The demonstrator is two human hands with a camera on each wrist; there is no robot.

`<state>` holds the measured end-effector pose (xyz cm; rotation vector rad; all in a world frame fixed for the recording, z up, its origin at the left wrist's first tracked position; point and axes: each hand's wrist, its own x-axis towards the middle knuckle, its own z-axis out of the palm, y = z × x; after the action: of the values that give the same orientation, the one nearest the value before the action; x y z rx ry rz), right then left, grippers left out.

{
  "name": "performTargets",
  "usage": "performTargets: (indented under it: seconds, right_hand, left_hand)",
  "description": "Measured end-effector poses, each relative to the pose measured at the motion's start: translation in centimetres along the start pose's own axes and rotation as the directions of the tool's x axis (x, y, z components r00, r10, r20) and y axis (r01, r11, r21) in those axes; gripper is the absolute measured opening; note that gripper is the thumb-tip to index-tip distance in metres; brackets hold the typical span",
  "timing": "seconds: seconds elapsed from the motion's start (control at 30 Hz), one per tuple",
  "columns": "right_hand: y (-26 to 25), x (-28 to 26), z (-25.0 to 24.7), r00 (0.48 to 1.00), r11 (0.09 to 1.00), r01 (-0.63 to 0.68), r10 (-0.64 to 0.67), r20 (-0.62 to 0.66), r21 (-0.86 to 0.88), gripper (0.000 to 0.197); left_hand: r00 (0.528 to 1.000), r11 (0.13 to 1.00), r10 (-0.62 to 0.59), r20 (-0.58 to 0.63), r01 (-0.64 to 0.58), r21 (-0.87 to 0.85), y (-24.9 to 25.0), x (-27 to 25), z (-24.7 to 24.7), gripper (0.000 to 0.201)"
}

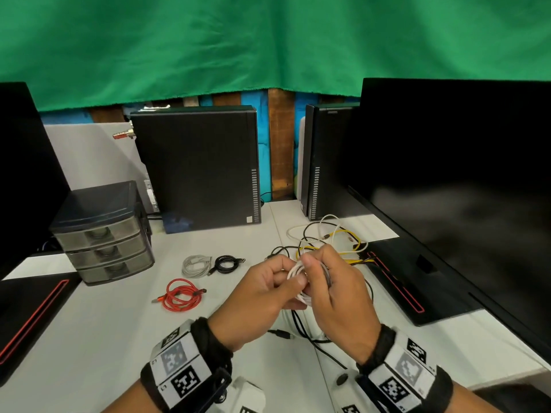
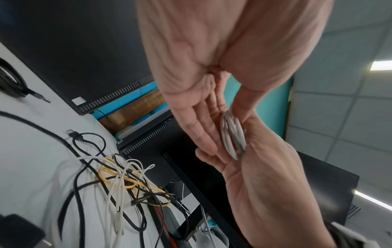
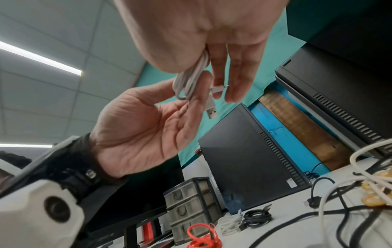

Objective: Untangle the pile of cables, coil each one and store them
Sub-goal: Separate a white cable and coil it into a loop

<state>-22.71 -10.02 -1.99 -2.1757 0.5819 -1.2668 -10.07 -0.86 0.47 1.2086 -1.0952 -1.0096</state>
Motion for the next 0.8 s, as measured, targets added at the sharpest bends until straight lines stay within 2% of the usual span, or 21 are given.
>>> performTargets:
  seconds: [0.1, 0.17, 0.3, 0.4, 0.5, 0.57, 0.63, 0.8]
  right_hand:
    - [0.1, 0.0, 0.1, 1.000, 1.000, -0.005, 0.005, -0.003, 0.009, 0.037]
    - [0.1, 0.1, 0.1, 1.000, 1.000, -0.003, 0.004, -0.014, 0.017, 0.037]
    - [0.1, 0.0, 0.2, 1.000, 1.000, 0.007, -0.007, -0.029, 0.019, 0.036]
    - [0.1, -0.1, 0.2, 0.999, 1.000, 0.005, -0.004, -0.047, 0.020, 0.035]
    - [0.0, -0.1, 0.2, 0.999, 0.999, 0.030, -0.029, -0.015, 0.033, 0.034]
    - [-0.1, 0.0, 0.1, 0.999, 0.998, 0.030, -0.032, 0.020, 0.060, 0.034]
    - [-0.1, 0.0, 0.0, 0.999, 0.995, 0.012, -0.016, 0.041, 0.095, 0.035]
    - [-0.3, 0.0, -0.1, 0.994, 0.983, -0.027, 0.007, 0.112, 0.180, 0.034]
  left_hand:
    - [0.998, 0.999, 0.034, -0.047, -0.033, 0.010, -0.3, 0.0, 0.3, 0.018]
    - [0.993, 0.999, 0.022, -0.118, -0.027, -0.039, -0.6, 0.1, 0.5, 0.020]
    - [0.985, 0.997, 0.000, -0.170, -0.013, -0.075, -0.3, 0.0, 0.5, 0.014]
    - [0.960, 0.995, 0.078, -0.268, -0.059, 0.078, -0.4, 0.0, 0.4, 0.002]
    - [0.907, 0.923, 0.258, -0.333, -0.130, 0.361, -0.8, 0.0, 0.3, 0.006]
    - [0.915, 0.892, 0.309, -0.260, -0.184, 0.414, -0.6, -0.1, 0.4, 0.009]
    - [0.945, 0.908, 0.276, -0.177, -0.195, 0.371, -0.4, -0.2, 0.4, 0.016]
    - [0.961, 0.873, 0.257, -0.105, -0.185, 0.452, -0.3, 0.1, -0.6, 0.023]
